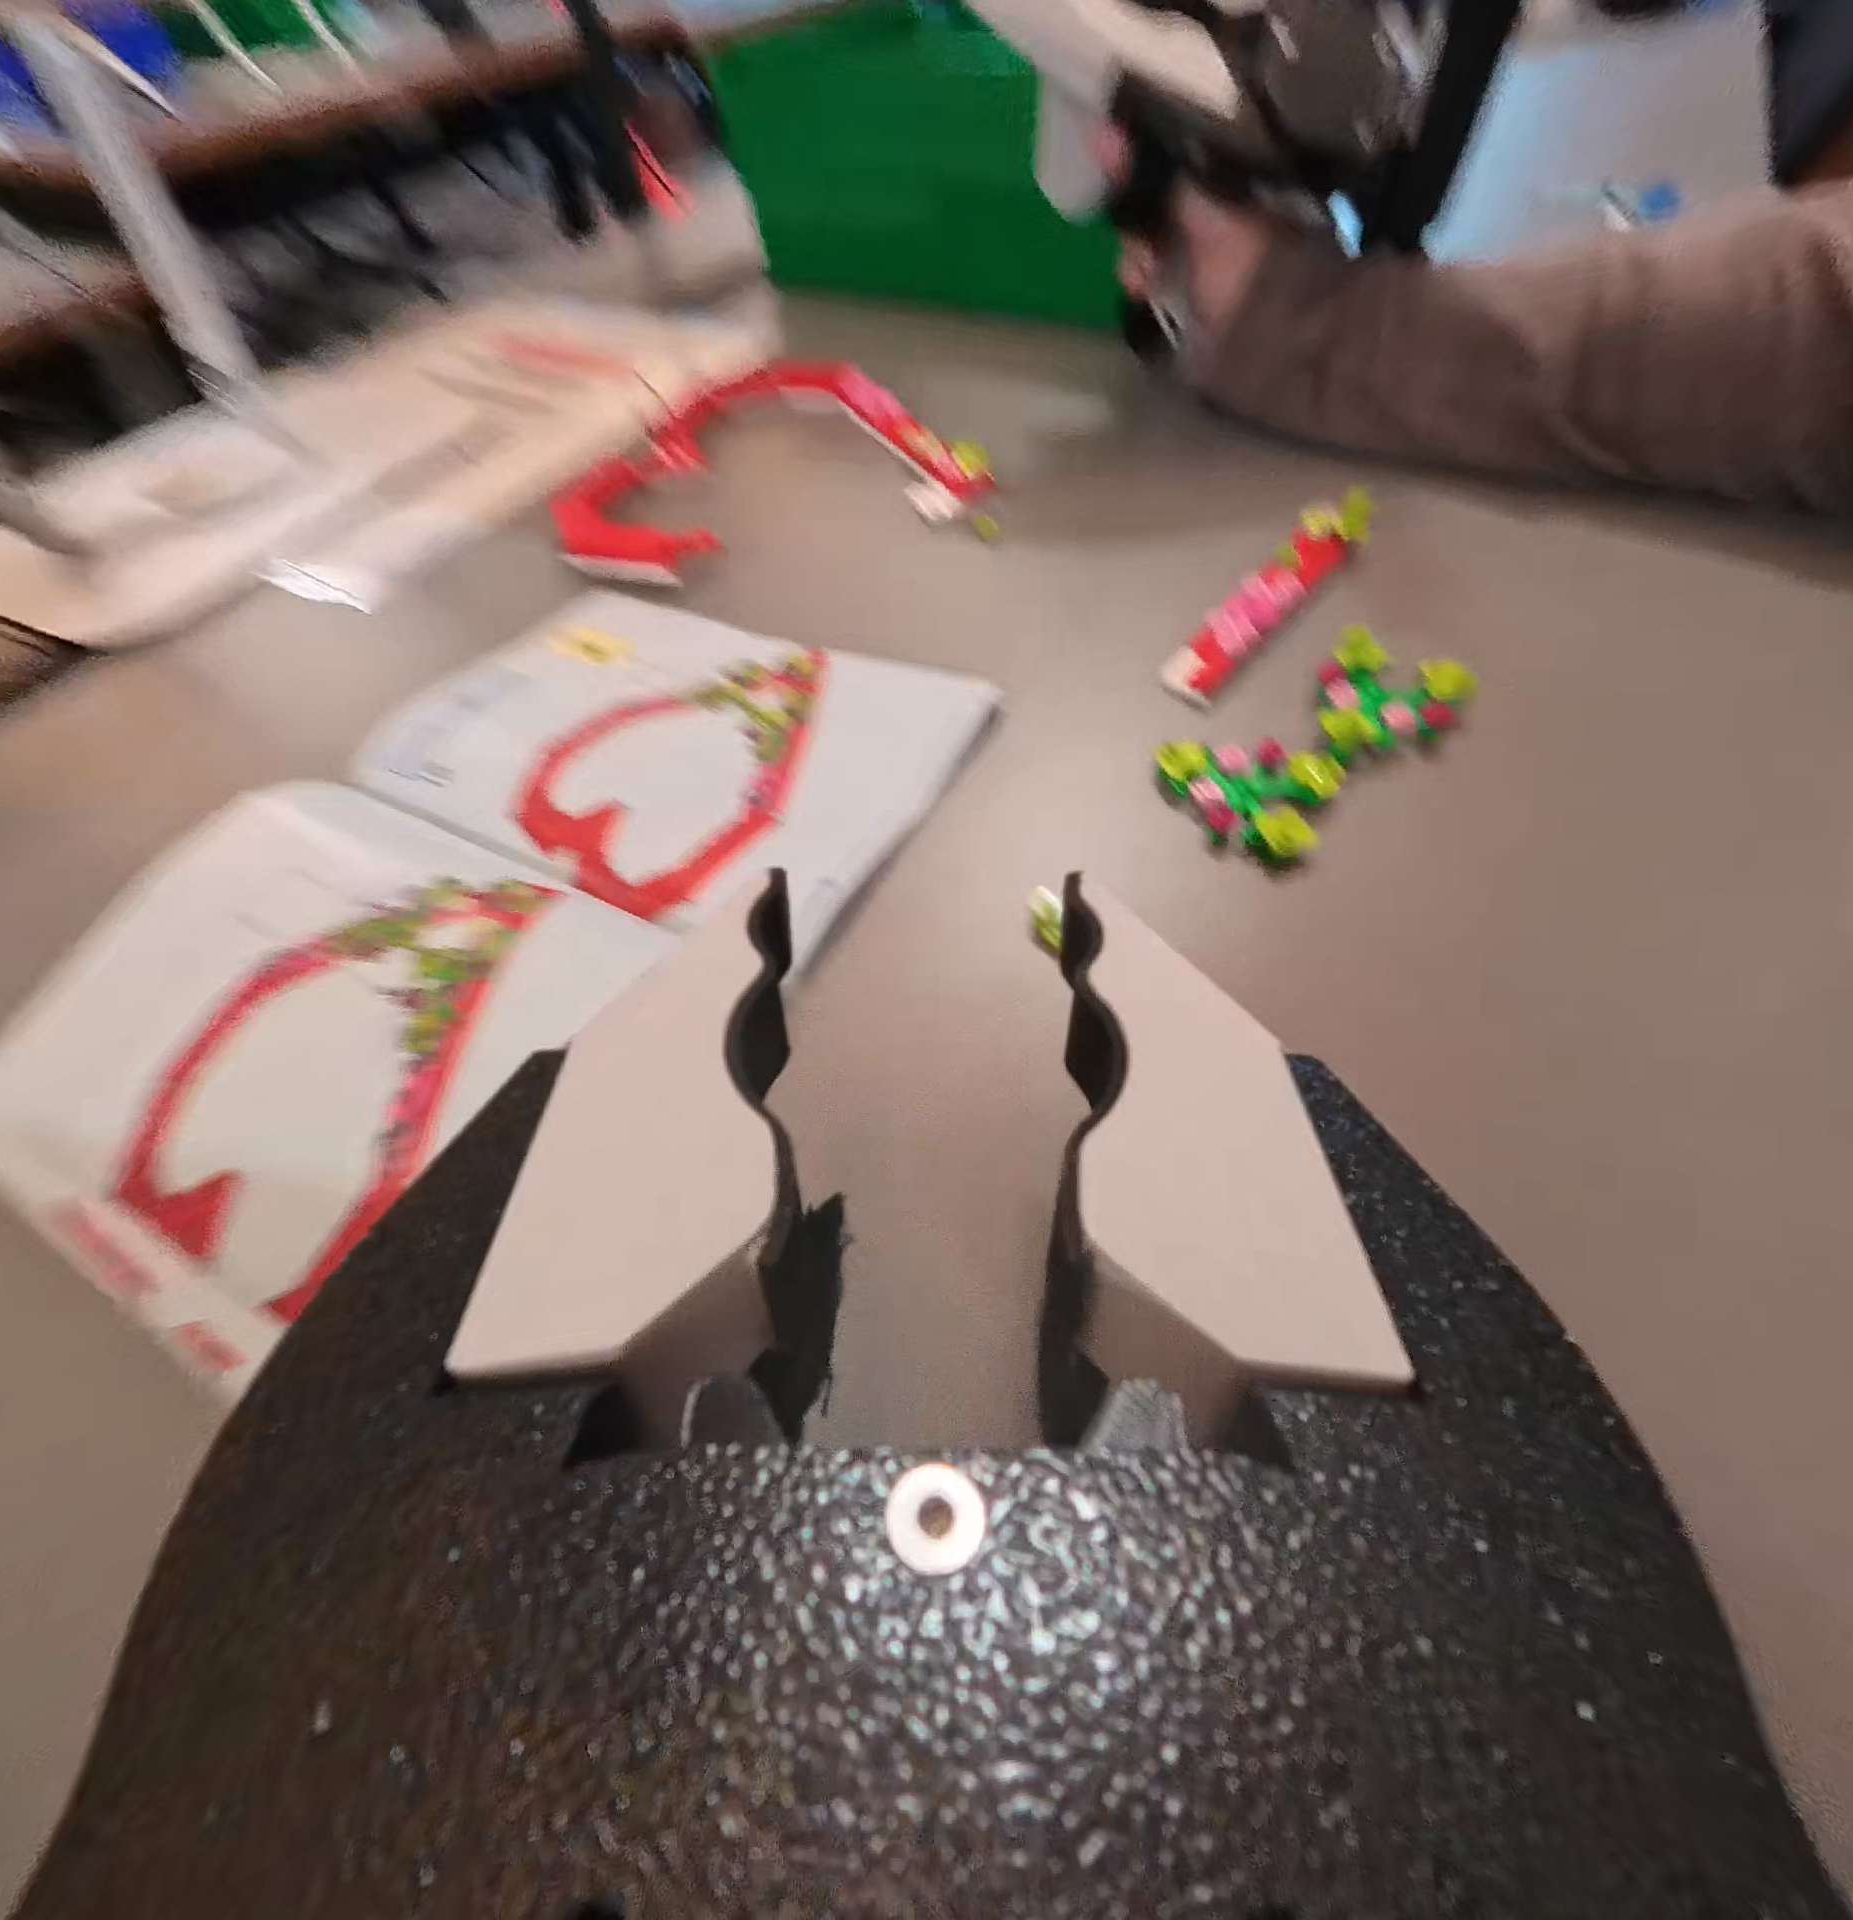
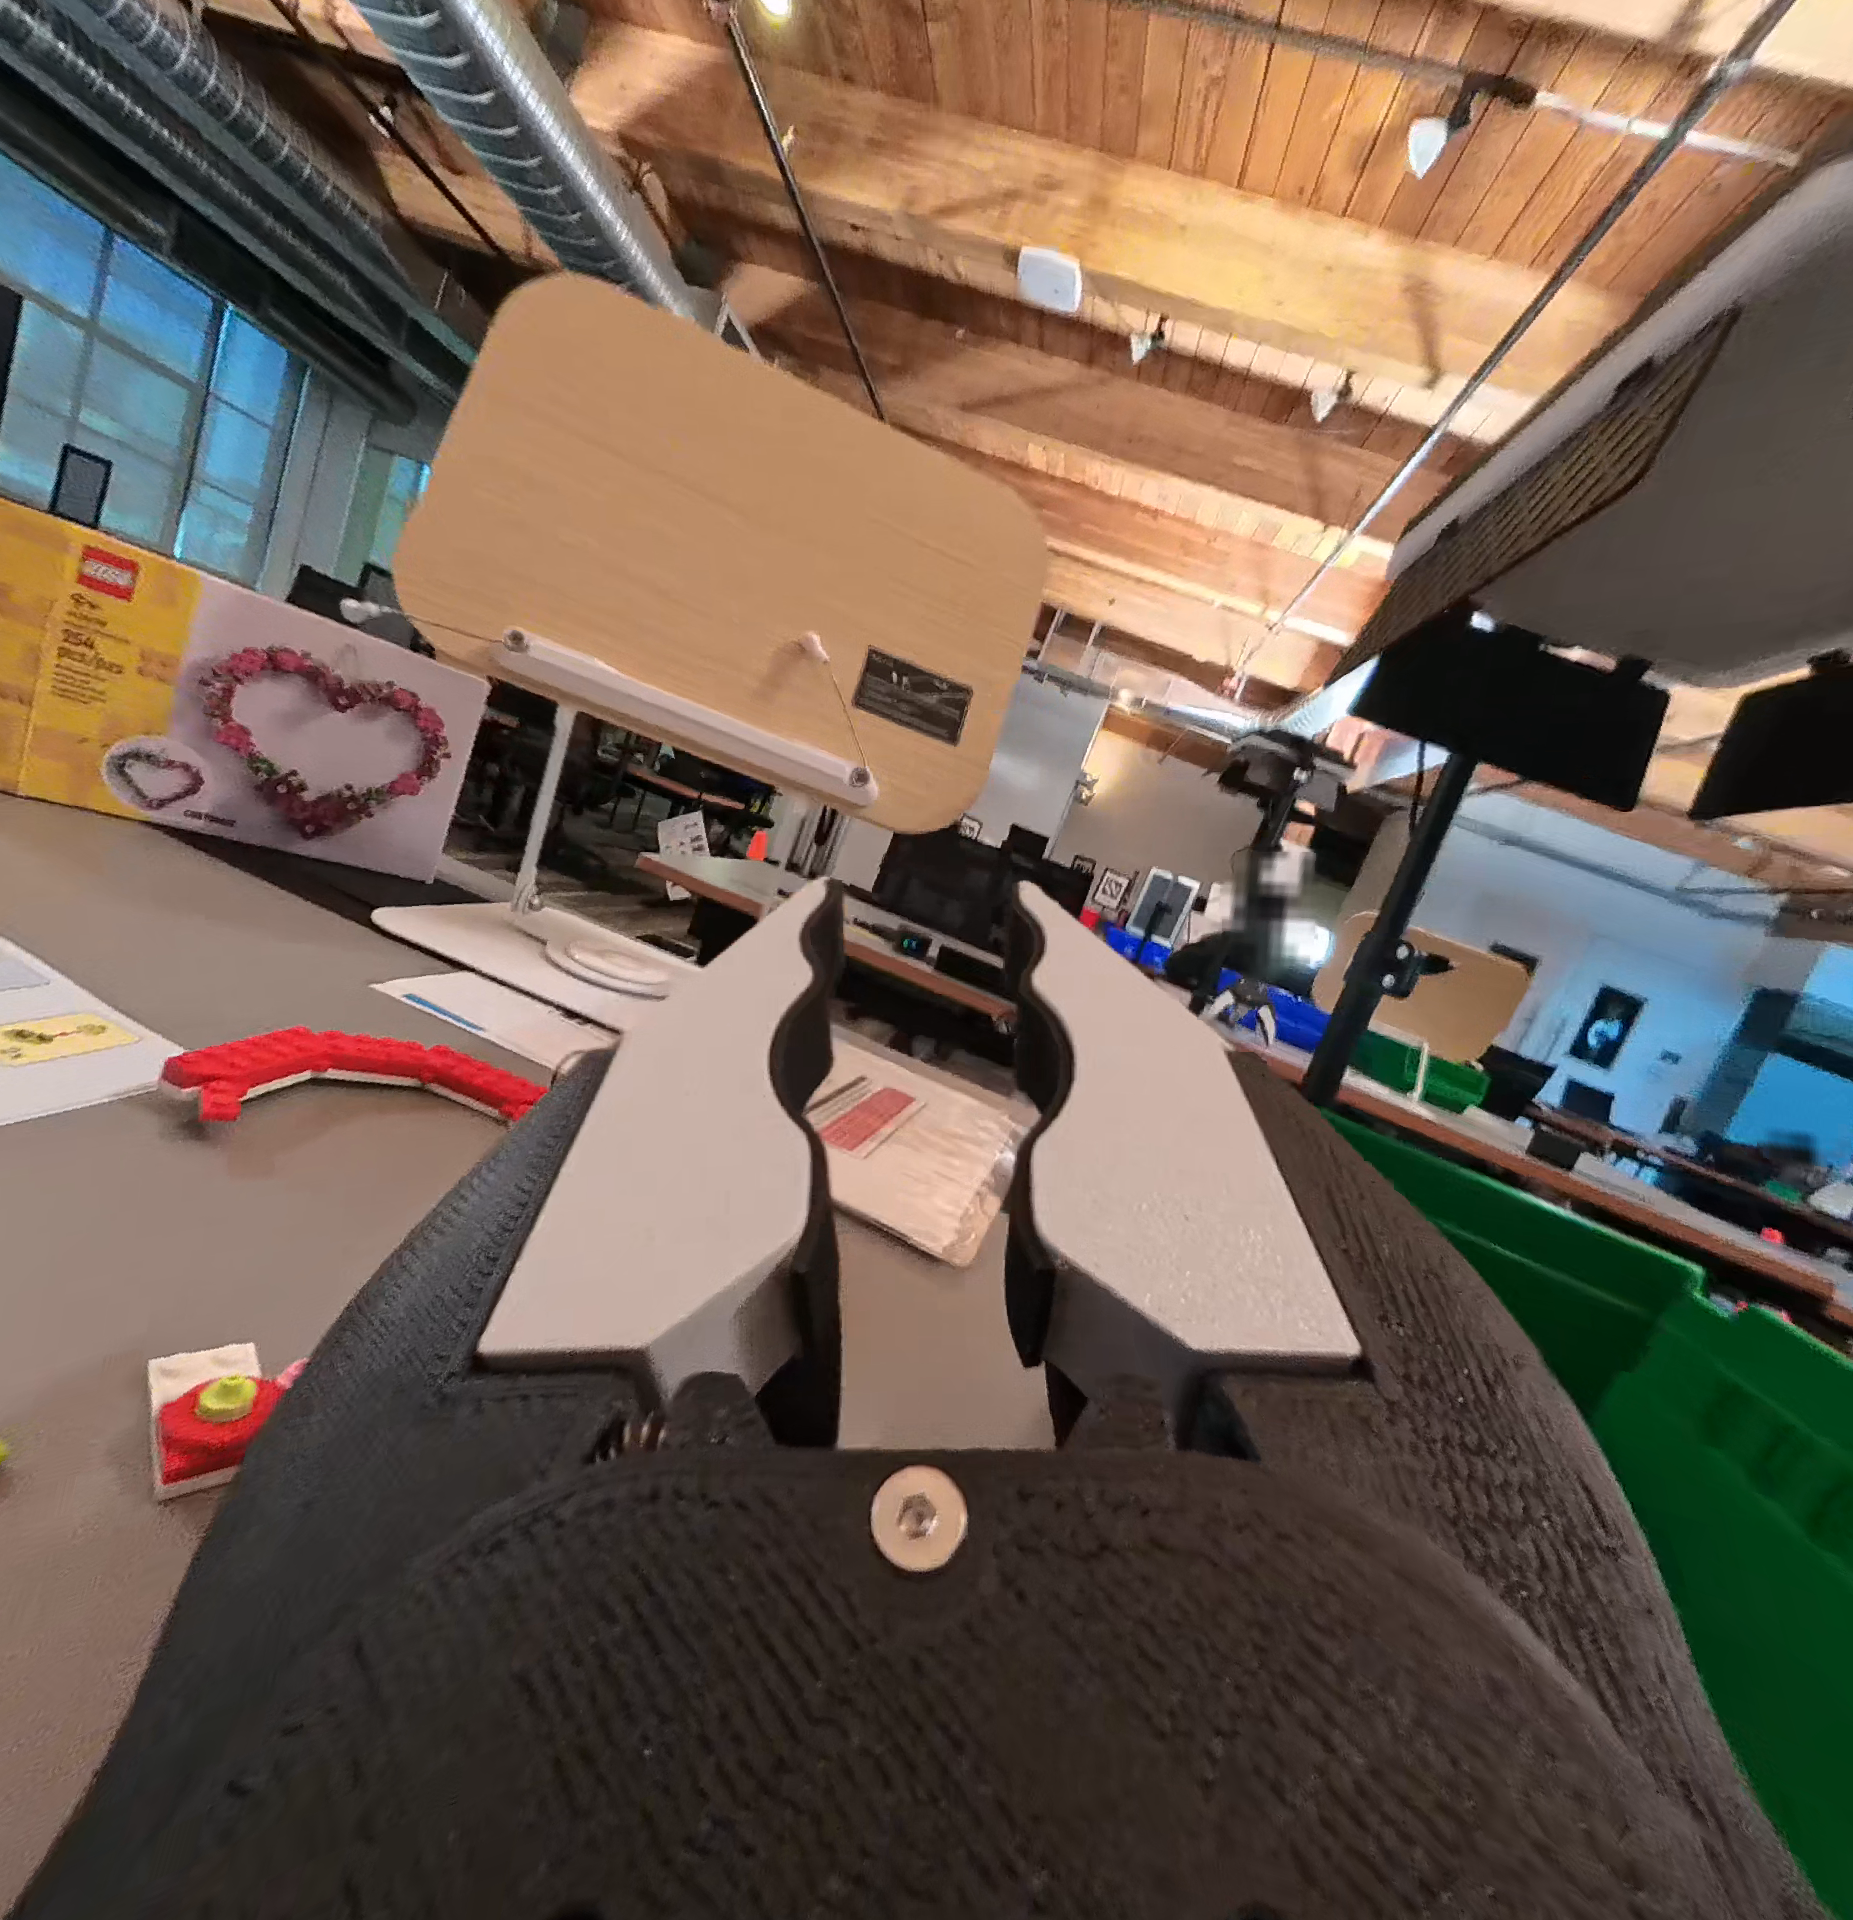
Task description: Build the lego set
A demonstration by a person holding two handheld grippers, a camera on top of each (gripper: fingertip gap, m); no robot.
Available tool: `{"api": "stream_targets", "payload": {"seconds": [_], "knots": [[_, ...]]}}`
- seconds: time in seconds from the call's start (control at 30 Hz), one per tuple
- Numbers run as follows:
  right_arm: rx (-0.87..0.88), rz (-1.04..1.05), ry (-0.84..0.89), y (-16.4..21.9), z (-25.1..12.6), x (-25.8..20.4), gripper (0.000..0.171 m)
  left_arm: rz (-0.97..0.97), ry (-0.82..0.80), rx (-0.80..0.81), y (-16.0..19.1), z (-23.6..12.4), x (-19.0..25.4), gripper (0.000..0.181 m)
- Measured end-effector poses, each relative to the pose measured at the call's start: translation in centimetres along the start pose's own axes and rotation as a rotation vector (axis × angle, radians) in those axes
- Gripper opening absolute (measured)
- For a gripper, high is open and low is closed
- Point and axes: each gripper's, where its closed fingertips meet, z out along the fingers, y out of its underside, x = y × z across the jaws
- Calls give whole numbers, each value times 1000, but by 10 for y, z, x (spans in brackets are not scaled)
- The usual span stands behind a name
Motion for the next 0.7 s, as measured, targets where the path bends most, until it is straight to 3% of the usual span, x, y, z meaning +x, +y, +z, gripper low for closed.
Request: {"api": "stream_targets", "payload": {"seconds": [0.1,0.2,0.7], "knots": [[43,36,-31,-10,-2,-7,27,59,-232,223,-29,-22,-24,47],[48,63,-71,-11,-1,-14,27,147,-360,290,-35,-35,-34,43],[37,68,-144,-7,0,-27,24,170,-402,320,-35,-37,-42,38]]}}
